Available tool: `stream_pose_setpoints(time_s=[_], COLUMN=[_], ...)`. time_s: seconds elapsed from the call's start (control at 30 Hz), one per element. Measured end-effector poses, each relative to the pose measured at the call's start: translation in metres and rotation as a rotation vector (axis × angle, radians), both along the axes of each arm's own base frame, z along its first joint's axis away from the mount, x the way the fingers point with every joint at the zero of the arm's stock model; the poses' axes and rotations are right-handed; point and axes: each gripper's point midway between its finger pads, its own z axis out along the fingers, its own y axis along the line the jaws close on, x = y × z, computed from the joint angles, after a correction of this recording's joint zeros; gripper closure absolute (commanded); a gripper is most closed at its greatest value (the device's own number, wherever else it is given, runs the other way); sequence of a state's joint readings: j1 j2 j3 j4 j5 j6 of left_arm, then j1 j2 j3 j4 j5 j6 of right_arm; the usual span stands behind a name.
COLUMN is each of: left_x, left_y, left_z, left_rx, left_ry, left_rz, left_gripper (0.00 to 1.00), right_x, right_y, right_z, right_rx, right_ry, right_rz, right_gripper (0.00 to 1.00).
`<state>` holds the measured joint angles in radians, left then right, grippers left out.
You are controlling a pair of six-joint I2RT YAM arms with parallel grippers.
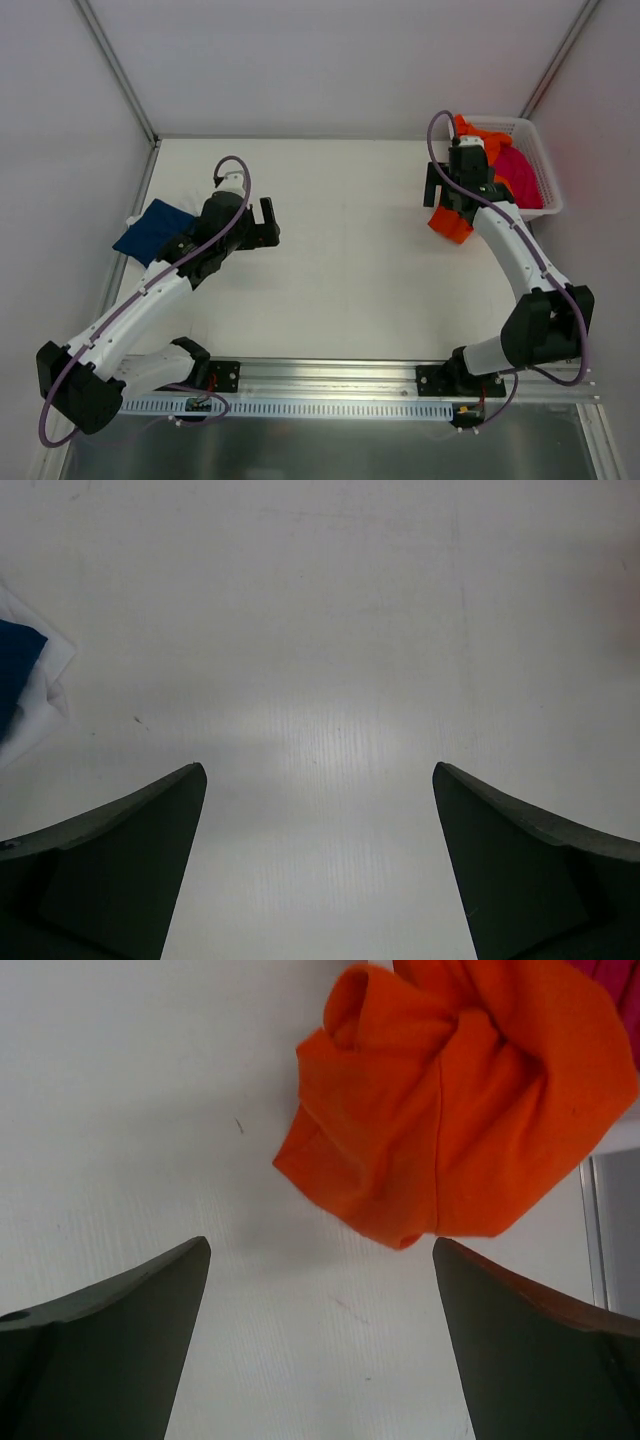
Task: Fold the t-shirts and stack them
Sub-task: Grab crumpled tshirt from bin with the right arm
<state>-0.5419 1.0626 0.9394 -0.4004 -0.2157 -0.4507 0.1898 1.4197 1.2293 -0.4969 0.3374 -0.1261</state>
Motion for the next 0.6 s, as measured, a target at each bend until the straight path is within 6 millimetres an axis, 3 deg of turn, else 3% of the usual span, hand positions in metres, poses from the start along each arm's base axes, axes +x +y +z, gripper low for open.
stream_pose_setpoints(time_s=[0.1,0.2,0.43,0.6], left_x=[-0.004,-0.004,-0.007,-0.010], left_y=[0.003,0.004,-0.001,-0.013], left_z=[0.011,0.009,-0.016,-0.028], left_rx=[-0.018,-0.019,-0.012,-0.046], left_ry=[-0.044,-0.059,-0.041,-0.051], left_rz=[-0.001,-0.008,-0.053,-0.115], left_gripper=[0.01,0.01,0.01,0.01], right_x=[0.024,0.040,0.094,0.113], right_y=[0.004,0.006,0.007,-0.008], right_z=[0.016,0.019,0.010,-0.007], right_rx=[-0.012,-0.034,-0.109,-0.211], right_ry=[-0.051,-0.057,-0.012,0.059], right_rz=[0.023,0.051,0.060,0.001], right_gripper=[0.00,0.01,0.00,0.01])
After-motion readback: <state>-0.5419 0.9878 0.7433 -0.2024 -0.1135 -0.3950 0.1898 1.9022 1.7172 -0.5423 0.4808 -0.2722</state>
